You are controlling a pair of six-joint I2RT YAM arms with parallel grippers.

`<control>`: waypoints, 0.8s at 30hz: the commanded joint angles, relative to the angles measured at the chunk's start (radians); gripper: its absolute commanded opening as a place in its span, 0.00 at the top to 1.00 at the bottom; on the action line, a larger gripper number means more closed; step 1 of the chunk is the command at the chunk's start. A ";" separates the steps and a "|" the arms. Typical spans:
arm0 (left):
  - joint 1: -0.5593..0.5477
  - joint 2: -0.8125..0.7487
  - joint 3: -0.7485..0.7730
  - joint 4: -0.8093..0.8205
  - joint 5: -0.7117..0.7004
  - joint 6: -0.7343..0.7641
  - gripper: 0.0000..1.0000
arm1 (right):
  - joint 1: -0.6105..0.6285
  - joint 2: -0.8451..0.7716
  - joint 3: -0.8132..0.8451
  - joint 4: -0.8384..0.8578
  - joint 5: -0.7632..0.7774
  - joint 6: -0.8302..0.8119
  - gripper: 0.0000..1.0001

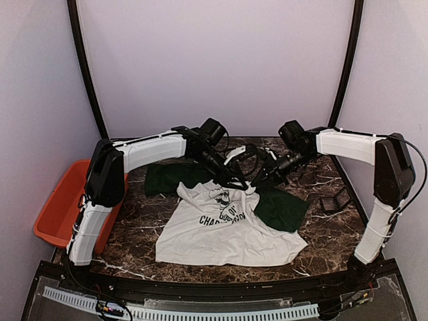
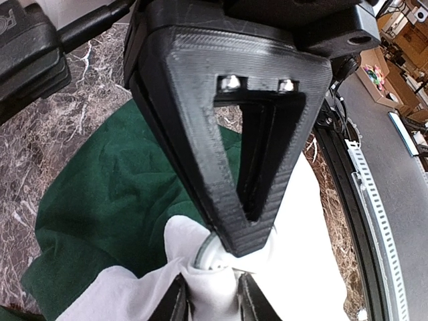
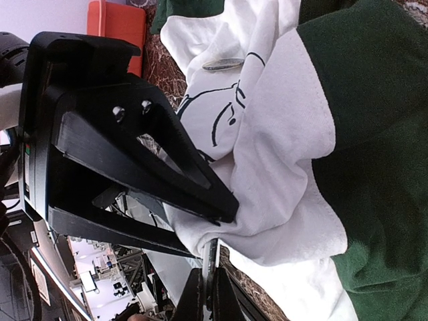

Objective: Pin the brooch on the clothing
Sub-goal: Pin the brooch to the flattened clothing.

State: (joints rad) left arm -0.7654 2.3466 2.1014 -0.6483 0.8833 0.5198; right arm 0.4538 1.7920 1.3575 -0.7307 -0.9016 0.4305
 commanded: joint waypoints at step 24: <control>0.031 -0.039 -0.011 0.004 -0.006 -0.023 0.50 | -0.007 -0.016 0.025 0.085 -0.031 -0.032 1.00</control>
State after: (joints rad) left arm -0.7540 2.3466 2.1014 -0.6411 0.8757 0.4927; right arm 0.4450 1.7920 1.3579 -0.6731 -0.9157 0.4202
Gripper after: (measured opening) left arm 0.483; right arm 0.020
